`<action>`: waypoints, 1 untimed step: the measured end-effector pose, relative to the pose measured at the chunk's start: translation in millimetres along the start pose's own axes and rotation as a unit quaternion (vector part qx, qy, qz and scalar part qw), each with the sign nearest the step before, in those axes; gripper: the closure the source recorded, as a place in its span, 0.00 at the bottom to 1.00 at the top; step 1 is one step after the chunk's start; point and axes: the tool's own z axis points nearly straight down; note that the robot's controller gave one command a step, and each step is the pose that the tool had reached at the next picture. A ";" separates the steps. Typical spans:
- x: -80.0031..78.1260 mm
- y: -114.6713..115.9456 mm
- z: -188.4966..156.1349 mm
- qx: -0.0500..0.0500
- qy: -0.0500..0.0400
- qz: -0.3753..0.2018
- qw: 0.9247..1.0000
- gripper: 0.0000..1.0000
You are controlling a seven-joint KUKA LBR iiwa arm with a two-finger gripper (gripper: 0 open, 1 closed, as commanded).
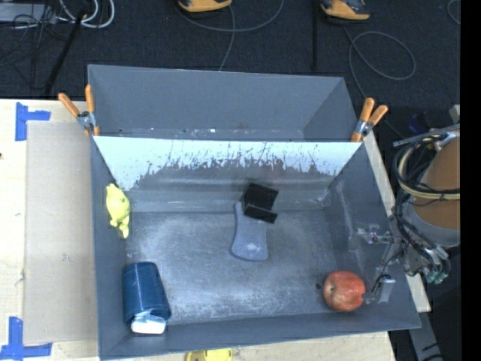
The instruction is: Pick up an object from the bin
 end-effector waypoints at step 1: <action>-1.9 1.0 -4.3 0.001 -0.004 -0.003 1.000 0.00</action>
Offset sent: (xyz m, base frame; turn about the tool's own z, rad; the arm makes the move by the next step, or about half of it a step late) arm -0.0013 -0.0063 -0.1025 -0.0618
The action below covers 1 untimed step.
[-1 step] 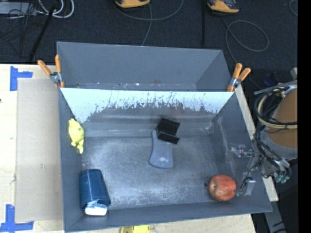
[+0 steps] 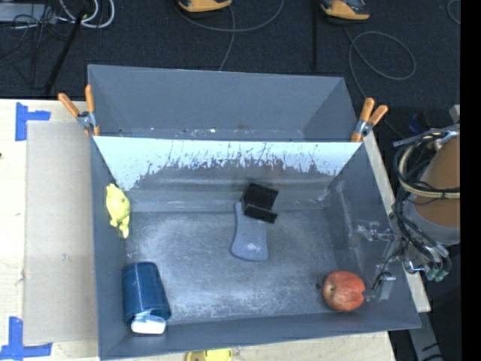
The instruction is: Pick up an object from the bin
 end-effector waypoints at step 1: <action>1.3 -6.6 103.0 0.001 -0.003 -0.026 1.000 0.00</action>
Offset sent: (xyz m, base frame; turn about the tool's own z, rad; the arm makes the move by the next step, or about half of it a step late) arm -0.0079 -0.0016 -0.0381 -0.0616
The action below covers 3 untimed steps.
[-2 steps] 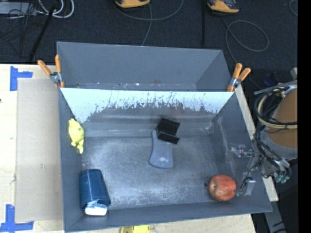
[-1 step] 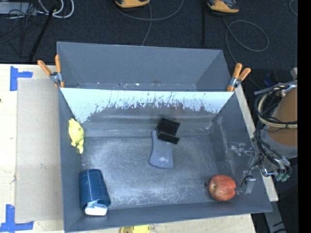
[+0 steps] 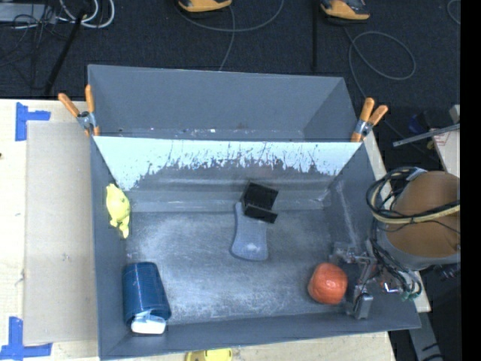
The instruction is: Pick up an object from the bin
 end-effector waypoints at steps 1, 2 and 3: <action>6.1 4.5 -61.8 -0.001 0.003 -0.004 1.000 0.00; 3.0 51.1 -25.0 -0.002 0.002 -0.053 0.999 0.00; -2.7 45.2 -5.3 0.001 -0.005 -0.086 0.996 0.00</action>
Offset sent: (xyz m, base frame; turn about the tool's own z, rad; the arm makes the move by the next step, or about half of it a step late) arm -0.0067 0.0485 0.0262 -0.1007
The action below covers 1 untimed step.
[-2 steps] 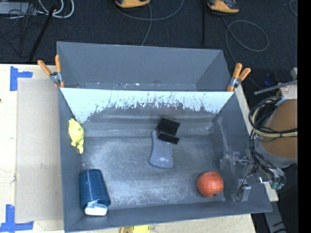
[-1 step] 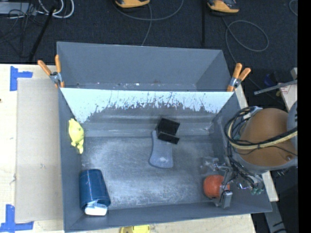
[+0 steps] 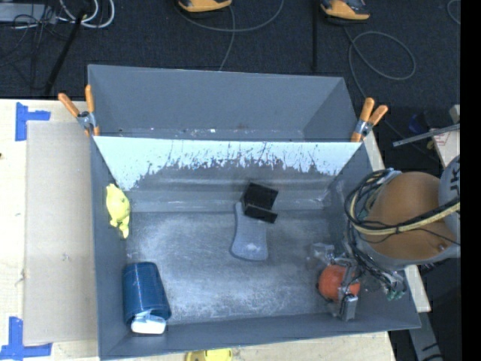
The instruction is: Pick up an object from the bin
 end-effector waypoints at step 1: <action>7.1 -23.8 6.8 -0.005 0.000 0.021 1.000 1.00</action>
Offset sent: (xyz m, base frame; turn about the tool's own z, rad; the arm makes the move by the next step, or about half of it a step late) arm 0.0000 0.0000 0.0000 0.0000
